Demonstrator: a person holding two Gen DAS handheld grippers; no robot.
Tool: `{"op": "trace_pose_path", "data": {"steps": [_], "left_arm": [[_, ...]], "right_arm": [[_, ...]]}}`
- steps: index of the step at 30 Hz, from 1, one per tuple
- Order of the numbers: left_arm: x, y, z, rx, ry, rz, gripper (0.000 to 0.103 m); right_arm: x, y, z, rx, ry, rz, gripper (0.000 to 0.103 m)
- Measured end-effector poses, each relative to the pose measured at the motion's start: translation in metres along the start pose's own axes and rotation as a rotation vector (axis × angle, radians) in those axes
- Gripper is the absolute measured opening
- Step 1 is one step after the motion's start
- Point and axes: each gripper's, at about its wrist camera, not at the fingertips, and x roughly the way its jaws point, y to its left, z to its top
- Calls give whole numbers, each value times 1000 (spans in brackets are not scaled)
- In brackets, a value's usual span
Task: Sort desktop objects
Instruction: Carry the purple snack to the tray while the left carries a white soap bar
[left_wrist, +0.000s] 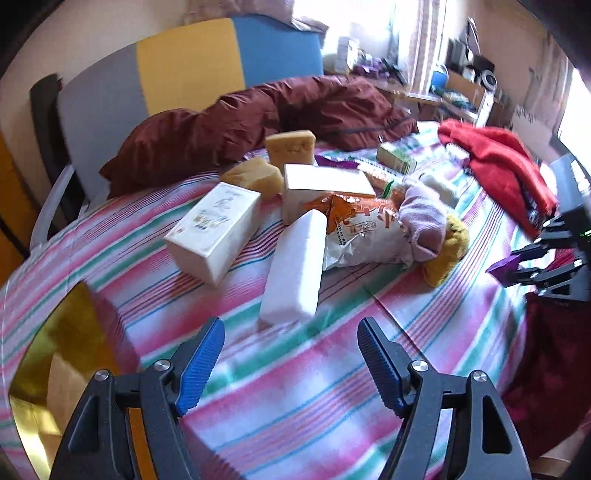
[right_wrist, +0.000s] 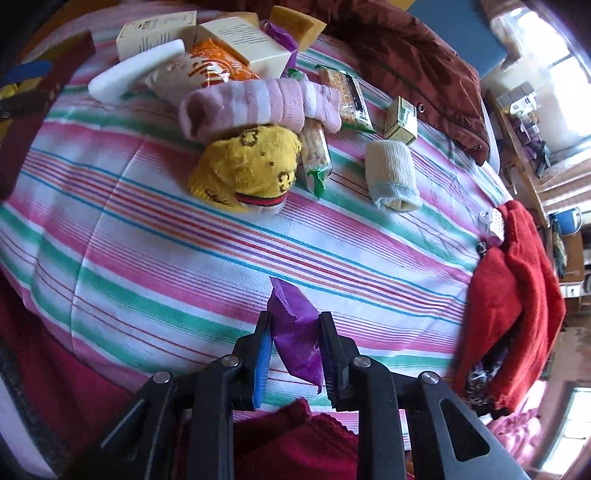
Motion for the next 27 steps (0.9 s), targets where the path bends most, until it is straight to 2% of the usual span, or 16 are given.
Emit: {"op": "trace_pose_path", "data": {"steps": [6, 8, 11, 12, 13, 15, 20, 27], "left_arm": [[33, -5, 16, 26, 47, 40, 74], [42, -4, 20, 24, 63, 48, 67], [56, 0, 24, 20, 88, 61, 56], [60, 1, 24, 14, 89, 64, 47], [62, 2, 25, 9, 88, 57, 35], [65, 6, 25, -8, 90, 46, 22], [50, 17, 17, -82, 60, -36, 21], [-1, 23, 2, -174, -30, -116, 21]], "right_arm": [[-3, -5, 0, 44, -41, 51, 25], [-2, -4, 2, 46, -45, 59, 25], [-2, -3, 3, 45, -47, 65, 25], [-3, -4, 3, 47, -49, 68, 25], [-3, -5, 2, 50, -51, 71, 25], [-3, -6, 2, 57, -55, 76, 25], [-4, -11, 2, 81, -73, 82, 24], [-10, -17, -1, 128, -119, 81, 24]]}}
